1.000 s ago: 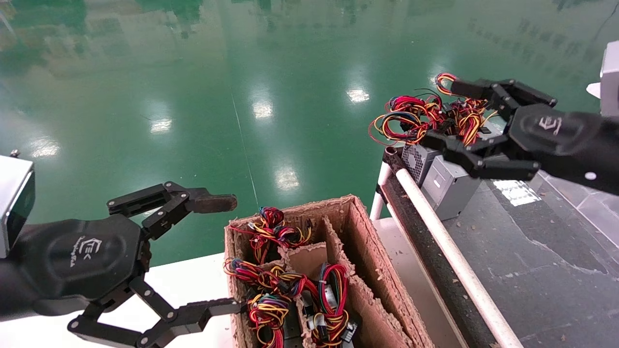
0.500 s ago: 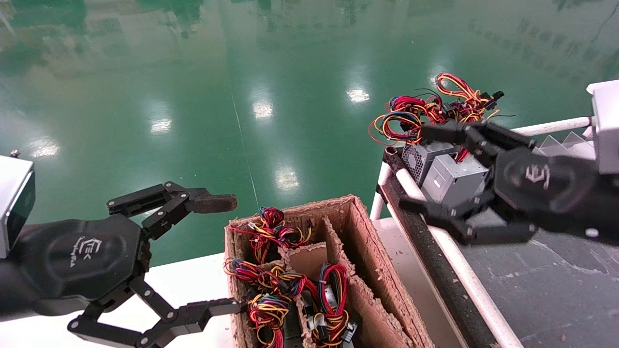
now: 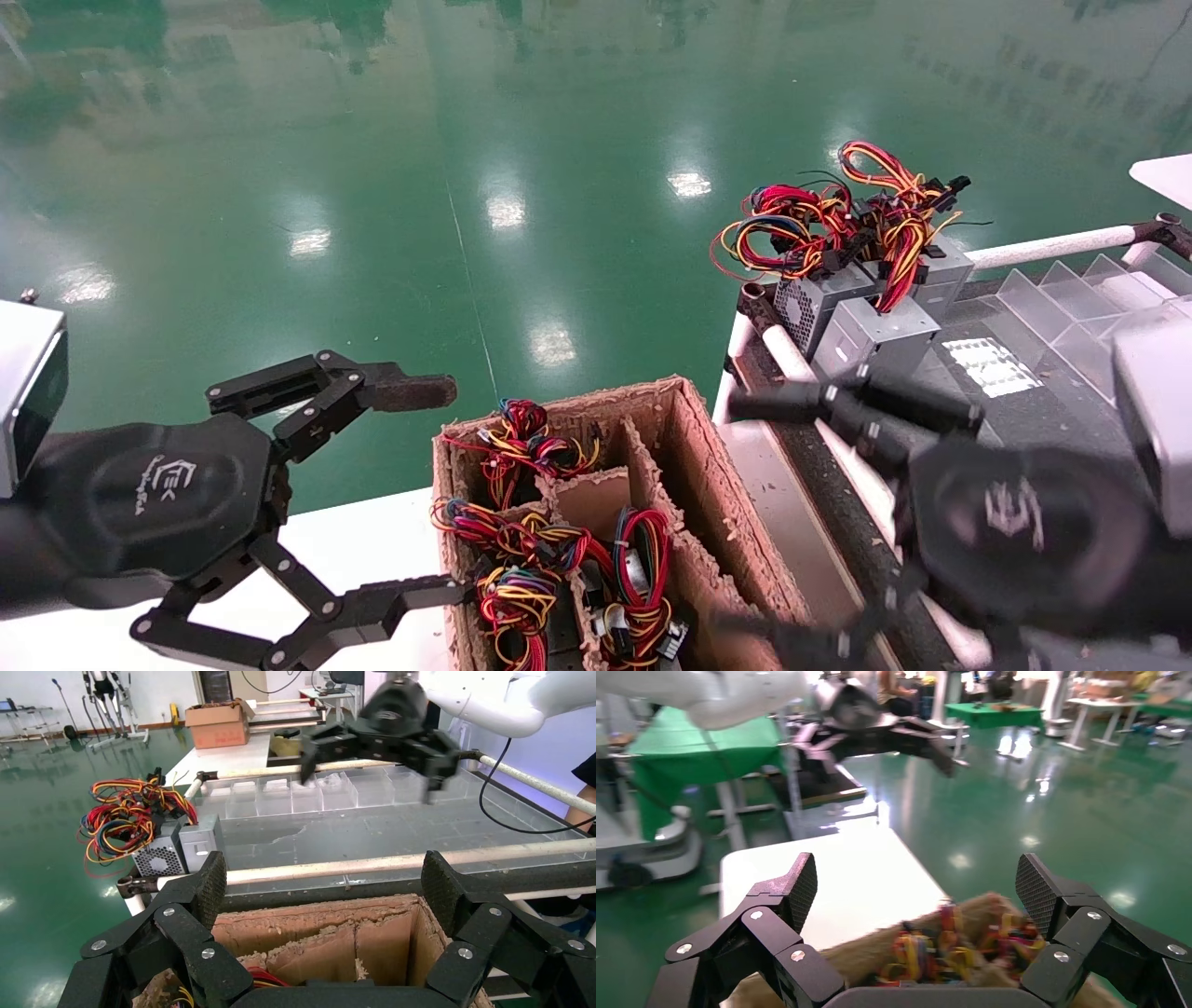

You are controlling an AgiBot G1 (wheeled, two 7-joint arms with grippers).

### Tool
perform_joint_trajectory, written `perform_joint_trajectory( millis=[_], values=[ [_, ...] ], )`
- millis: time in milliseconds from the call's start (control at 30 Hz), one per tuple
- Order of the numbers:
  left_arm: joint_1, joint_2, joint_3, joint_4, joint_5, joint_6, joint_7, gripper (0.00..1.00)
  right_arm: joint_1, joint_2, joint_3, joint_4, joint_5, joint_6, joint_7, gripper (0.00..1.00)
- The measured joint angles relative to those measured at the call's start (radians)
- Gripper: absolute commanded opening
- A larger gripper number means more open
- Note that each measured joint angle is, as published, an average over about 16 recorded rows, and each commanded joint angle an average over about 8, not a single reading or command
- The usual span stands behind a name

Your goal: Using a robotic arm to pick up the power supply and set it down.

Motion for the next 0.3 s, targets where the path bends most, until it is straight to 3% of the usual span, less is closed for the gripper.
perform_joint_trajectory(
  millis=[300],
  values=[
    [0.0,0.0,0.0,0.0,0.0,0.0,0.0,1.0,-0.031,0.012,0.005,0.056,0.015,0.0,0.02,1.0]
  ],
)
